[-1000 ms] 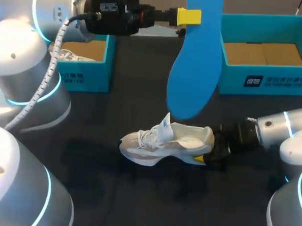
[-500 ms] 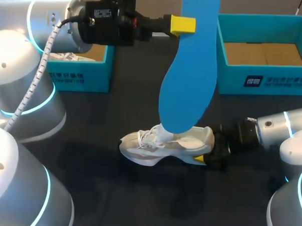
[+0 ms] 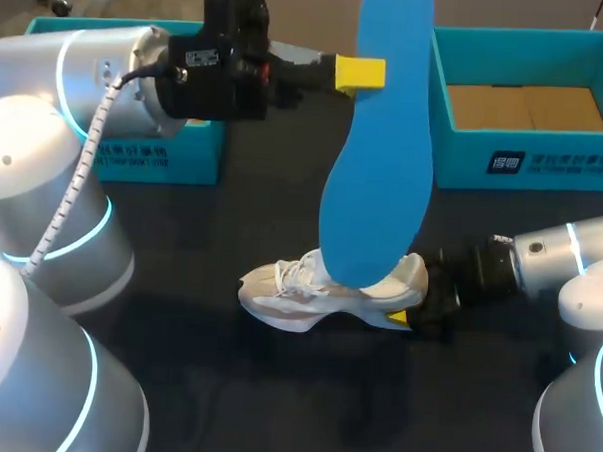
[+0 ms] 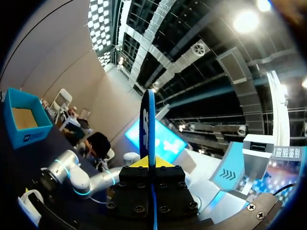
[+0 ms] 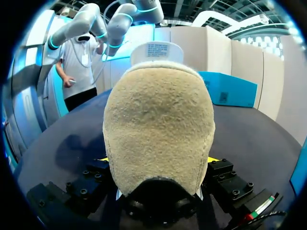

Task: Take the shoe out of the shoebox, open the shoe tongue, remove and reinsert the insole, then place the shoe into the shoebox

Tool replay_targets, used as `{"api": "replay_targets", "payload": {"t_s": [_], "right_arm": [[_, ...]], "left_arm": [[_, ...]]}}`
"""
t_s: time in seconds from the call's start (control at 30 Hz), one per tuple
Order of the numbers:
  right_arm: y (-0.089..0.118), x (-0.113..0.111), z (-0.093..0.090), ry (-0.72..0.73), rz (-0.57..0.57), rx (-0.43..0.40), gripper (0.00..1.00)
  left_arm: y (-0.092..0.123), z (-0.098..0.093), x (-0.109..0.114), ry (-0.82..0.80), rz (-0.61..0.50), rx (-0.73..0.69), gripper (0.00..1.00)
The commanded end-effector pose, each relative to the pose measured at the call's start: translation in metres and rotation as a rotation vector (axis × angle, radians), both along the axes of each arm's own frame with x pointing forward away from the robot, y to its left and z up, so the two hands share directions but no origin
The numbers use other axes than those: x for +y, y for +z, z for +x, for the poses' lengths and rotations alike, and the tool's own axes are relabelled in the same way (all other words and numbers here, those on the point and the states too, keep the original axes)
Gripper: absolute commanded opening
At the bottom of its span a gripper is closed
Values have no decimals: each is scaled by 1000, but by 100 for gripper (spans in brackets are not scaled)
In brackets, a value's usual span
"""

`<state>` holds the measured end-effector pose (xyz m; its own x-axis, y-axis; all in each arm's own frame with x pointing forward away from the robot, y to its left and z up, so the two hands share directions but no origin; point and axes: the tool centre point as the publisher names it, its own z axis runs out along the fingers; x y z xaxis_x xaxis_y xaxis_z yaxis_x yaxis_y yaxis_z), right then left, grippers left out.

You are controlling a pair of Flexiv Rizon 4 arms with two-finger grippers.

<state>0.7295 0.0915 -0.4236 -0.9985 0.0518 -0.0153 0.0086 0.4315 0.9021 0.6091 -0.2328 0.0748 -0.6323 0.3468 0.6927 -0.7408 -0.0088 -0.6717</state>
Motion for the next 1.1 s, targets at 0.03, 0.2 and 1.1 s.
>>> {"api": "replay_targets", "payload": {"t_s": [0.03, 0.2, 1.1], "right_arm": [[-1, 1, -1, -1, -3, 0, 0], [-1, 1, -1, -1, -3, 0, 0], [-1, 1, -1, -1, -3, 0, 100]], "left_arm": [[-4, -4, 4, 9, -9, 8, 0], [-6, 0, 5, 3, -13, 12, 0], [-7, 2, 4, 2, -12, 12, 0]]}}
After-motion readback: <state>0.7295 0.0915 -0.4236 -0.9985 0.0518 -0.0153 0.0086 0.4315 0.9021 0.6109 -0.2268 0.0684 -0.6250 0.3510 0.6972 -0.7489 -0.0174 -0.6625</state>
